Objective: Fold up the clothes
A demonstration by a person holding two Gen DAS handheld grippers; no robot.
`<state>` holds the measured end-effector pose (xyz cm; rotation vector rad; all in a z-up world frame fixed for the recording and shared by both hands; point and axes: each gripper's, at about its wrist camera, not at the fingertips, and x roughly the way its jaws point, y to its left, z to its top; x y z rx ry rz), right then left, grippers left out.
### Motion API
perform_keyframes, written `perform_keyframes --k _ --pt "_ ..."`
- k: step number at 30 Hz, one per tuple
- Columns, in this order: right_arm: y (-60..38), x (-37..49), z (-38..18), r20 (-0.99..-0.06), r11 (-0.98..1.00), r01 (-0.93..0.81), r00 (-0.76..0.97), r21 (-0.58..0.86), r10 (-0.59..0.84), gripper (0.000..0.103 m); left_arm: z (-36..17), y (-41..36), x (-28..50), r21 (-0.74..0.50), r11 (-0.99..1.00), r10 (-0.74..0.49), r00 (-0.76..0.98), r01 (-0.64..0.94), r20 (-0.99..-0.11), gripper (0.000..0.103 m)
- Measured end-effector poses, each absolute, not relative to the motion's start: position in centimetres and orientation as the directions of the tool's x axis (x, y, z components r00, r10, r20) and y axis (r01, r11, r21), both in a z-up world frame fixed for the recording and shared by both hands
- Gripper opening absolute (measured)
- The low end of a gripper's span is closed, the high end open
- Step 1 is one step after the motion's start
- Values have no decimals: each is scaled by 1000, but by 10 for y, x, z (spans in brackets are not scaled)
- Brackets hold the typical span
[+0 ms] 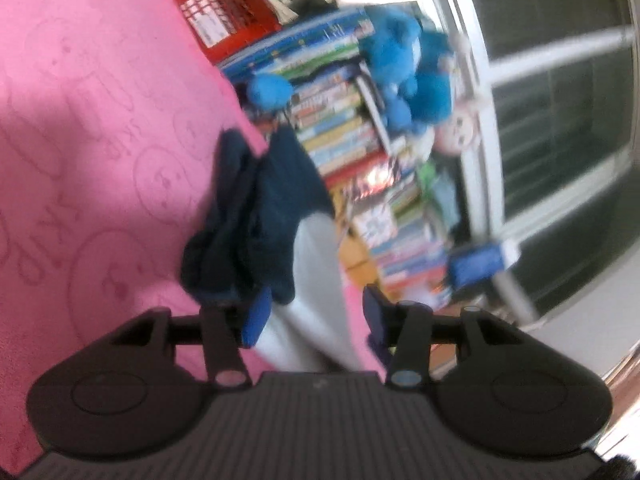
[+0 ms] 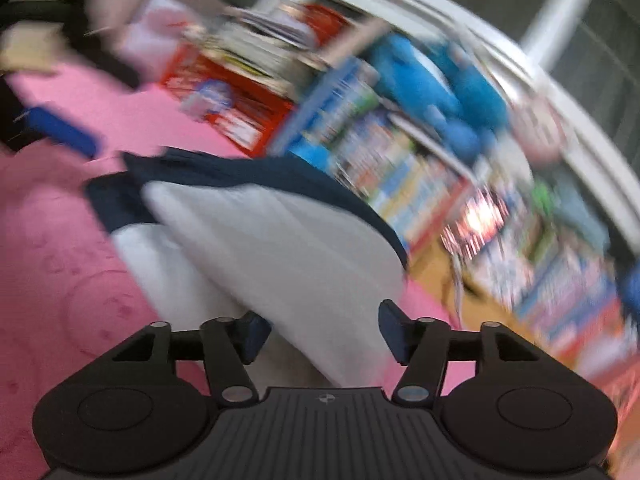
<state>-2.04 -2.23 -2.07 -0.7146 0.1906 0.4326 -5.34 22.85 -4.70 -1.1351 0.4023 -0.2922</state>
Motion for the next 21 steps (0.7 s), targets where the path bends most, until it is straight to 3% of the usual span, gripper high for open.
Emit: perform_keyframes --k 8,12,14,15,16,18,21 --pt "55 -31 -30 -305 458 -500 847 -735 435 64 -50 249 -54 -933 360 -394 908 10 -143 55" --pt "84 -22 -28 -309 453 -504 844 -736 438 63 -48 256 -45 -935 352 -405 907 38 -116 55" --pt "95 -11 -32 -340 462 -528 836 -713 431 49 -41 260 -39 -924 379 -403 908 50 -116 56" --pt "98 -5 -32 -354 476 -544 829 -691 432 28 -34 261 -36 -908 416 -397 909 53 -129 56" --pt "99 0 -31 -363 505 -554 826 -662 432 19 -24 261 -33 -876 480 -383 910 50 -157 58" --pt "96 -1 -27 -328 547 -538 837 -642 438 10 -3 258 -26 -779 626 -331 918 42 -217 58" --pt "89 -9 -18 -271 578 -521 842 -628 466 8 25 250 -15 -636 770 -266 932 52 -246 58"
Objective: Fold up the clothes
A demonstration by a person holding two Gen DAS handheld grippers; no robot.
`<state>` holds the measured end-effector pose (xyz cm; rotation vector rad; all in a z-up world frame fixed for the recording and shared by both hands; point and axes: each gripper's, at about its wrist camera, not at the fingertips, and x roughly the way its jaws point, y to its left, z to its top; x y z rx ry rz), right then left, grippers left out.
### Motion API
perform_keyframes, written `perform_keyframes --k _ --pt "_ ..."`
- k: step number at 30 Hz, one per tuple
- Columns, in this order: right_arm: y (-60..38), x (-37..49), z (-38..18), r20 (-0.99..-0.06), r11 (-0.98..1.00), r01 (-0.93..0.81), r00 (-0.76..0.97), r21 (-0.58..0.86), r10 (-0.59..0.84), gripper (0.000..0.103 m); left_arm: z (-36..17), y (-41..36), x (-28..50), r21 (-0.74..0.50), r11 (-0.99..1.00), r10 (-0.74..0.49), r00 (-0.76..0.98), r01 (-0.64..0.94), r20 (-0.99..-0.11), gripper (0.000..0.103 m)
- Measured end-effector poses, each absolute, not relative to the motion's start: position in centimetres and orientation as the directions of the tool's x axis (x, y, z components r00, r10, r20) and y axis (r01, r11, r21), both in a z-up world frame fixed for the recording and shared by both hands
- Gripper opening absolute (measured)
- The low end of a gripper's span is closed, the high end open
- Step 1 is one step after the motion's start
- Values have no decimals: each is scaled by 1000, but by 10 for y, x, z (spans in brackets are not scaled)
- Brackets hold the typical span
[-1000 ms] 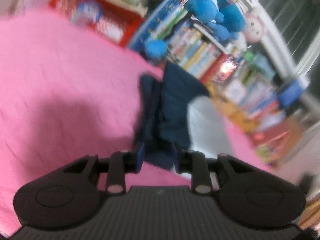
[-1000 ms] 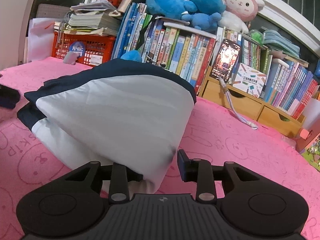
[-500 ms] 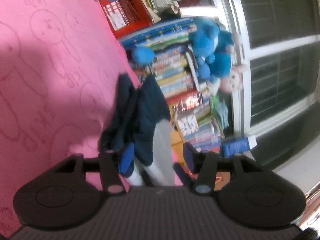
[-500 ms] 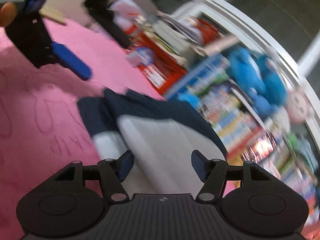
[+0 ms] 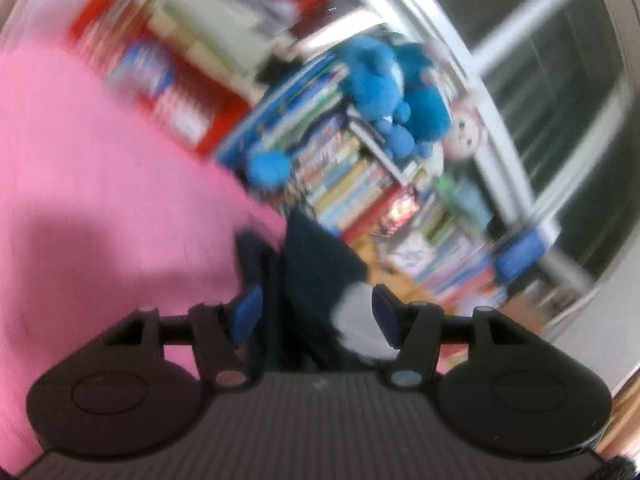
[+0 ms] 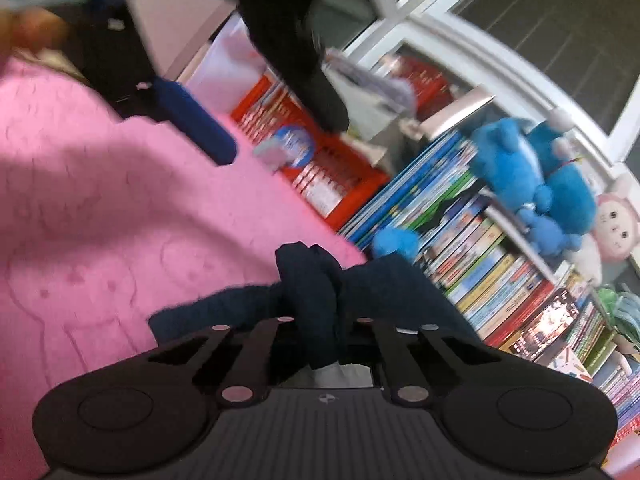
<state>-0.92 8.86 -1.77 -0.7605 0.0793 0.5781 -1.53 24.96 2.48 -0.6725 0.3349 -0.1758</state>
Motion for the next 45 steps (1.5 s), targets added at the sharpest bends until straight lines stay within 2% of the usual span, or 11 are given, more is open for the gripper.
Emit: perform_keyframes --k 3,9,17,23,24,29,32,35,37,41,45 --pt "82 -20 -8 -248 578 -530 832 -620 497 8 41 244 -4 -569 819 -254 936 75 -242 64" --pt "84 -35 -19 -243 517 -541 809 -663 535 8 50 210 30 -317 945 -187 933 85 -308 64" --pt "94 -41 -33 -290 446 -569 783 -691 550 12 22 174 91 -95 990 -136 878 104 -458 64" --pt "67 -61 -25 -318 446 -622 748 -644 583 49 -16 173 102 -32 999 -43 838 30 -544 66" --pt "58 -66 -23 -330 458 -641 738 -616 589 53 -18 177 101 -31 999 -29 836 14 -548 66" --pt "0 -69 -16 -367 604 -651 759 -460 538 53 -14 195 85 -10 993 90 834 -114 -544 64" --pt "-41 -69 -13 -342 735 -587 805 -339 485 56 8 189 62 23 972 218 864 -233 -455 61" --pt "-70 -66 -12 -308 833 -479 865 -277 395 60 30 155 36 3 983 175 924 -185 -341 61" --pt "-77 -58 -14 -337 861 -427 882 -278 329 62 36 121 29 44 992 124 946 -116 -298 62" --pt "-78 -34 -19 -420 886 -406 861 -225 288 62 18 78 33 67 997 47 929 -24 -366 64" --pt "-68 -8 -18 -454 894 -390 852 -219 261 62 -19 77 41 138 983 175 871 -124 -460 64"
